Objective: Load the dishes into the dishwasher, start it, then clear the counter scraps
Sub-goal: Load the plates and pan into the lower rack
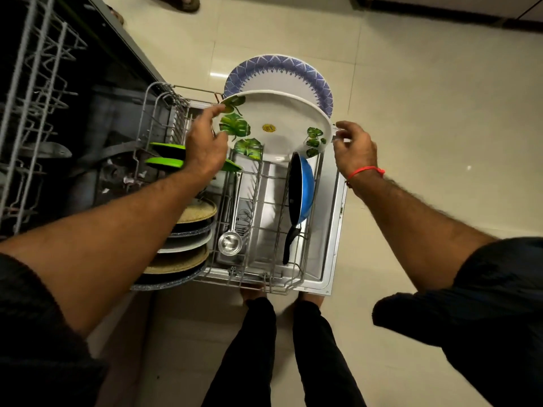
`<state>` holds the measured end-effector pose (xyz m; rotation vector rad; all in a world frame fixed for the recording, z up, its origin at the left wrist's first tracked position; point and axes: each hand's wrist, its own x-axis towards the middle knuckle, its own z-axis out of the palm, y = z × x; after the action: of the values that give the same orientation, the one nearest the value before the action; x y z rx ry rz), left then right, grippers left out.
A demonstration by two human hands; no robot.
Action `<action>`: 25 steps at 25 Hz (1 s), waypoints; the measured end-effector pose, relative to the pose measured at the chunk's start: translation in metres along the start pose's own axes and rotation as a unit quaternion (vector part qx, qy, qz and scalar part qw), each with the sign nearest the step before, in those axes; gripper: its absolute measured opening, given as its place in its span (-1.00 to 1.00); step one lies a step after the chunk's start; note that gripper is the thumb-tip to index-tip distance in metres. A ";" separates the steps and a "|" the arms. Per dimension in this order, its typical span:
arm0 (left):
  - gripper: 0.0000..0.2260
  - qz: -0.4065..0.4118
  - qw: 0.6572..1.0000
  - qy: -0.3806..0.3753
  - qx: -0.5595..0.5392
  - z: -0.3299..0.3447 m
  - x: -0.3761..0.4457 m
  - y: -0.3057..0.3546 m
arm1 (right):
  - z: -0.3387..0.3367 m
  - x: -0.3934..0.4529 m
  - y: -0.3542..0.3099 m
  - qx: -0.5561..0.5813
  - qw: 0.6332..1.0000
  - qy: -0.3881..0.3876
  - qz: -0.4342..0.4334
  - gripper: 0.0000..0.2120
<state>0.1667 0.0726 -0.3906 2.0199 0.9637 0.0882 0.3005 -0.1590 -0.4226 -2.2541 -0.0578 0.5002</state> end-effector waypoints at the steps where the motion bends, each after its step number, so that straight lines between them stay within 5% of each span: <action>1: -0.49 0.002 1.000 -0.005 -0.001 -0.002 -0.018 0.004 | -0.002 -0.017 -0.004 0.002 1.000 -0.005 -0.009 -0.65; 7: -0.49 -0.029 0.999 -0.032 -0.032 -0.037 -0.131 0.022 | -0.037 -0.131 -0.033 0.046 0.997 -0.041 -0.035 -0.66; 14: -0.55 -0.065 0.997 0.030 -0.032 -0.091 -0.285 0.052 | -0.076 -0.237 -0.074 0.024 0.986 -0.146 -0.074 -0.69; 19: -0.56 -0.111 0.986 0.121 -0.036 -0.137 -0.404 0.060 | -0.085 -0.315 -0.118 -0.017 0.955 -0.255 -0.152 -0.70; 25: -0.57 -0.148 0.950 0.275 -0.019 -0.217 -0.536 0.023 | -0.051 -0.437 -0.187 -0.058 0.872 -0.393 -0.284 -0.78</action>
<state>-0.2794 -0.1403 -0.0896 1.8206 1.5889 0.5224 -0.0600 -0.1574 -0.1095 -1.8620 -1.1515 1.0580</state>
